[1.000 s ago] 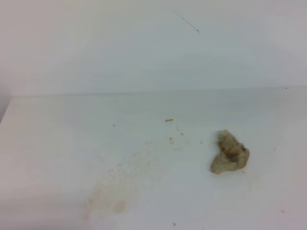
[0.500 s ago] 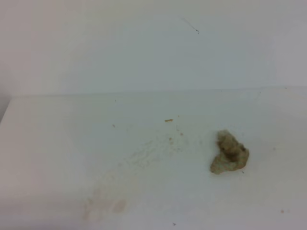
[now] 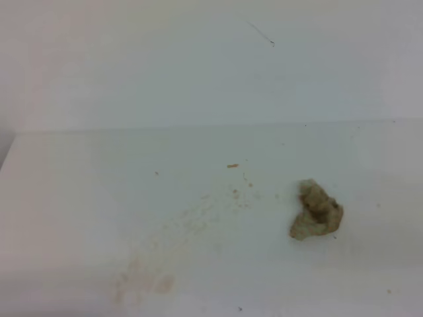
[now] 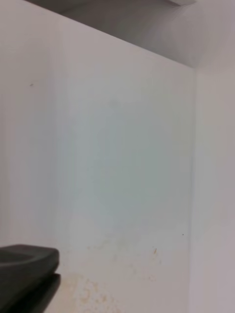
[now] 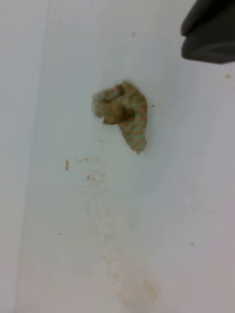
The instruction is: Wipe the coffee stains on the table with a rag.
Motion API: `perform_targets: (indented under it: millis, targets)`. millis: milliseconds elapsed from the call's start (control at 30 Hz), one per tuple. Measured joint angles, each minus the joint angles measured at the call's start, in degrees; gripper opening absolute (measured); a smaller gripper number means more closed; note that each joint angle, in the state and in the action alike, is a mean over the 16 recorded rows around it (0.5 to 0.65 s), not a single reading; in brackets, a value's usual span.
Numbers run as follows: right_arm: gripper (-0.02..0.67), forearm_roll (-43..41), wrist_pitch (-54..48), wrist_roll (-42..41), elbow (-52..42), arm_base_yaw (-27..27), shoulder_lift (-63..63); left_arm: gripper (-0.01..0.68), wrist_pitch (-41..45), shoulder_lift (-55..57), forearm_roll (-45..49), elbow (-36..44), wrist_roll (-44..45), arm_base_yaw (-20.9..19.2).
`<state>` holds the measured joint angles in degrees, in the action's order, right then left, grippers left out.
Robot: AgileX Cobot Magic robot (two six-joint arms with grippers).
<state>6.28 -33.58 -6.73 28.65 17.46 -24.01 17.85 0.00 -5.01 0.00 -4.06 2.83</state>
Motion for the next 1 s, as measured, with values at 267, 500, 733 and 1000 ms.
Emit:
perform_targets:
  millis: [267, 500, 733, 1000]
  targets:
    - [0.002, -4.66, 1.59, -1.28, -5.99, -2.57, 7.07, -0.003, 0.0, 0.0, 0.0, 0.0, 0.0, 0.0]
    - [0.001, -11.46, 7.79, 0.12, -14.8, -6.92, 16.91, -0.003, 0.0, 0.0, 0.0, 0.0, 0.0, 0.0]
    - [0.0, -15.7, 16.19, 6.33, -24.08, -12.06, 23.31, -0.003, -0.05, 0.0, 0.0, 0.0, 0.0, 0.0]
    - [0.0, -16.73, 17.07, 12.1, -28.72, -15.75, 25.06, -0.002, -0.1, -0.1, 0.01, 0.13, 0.0, 0.0]
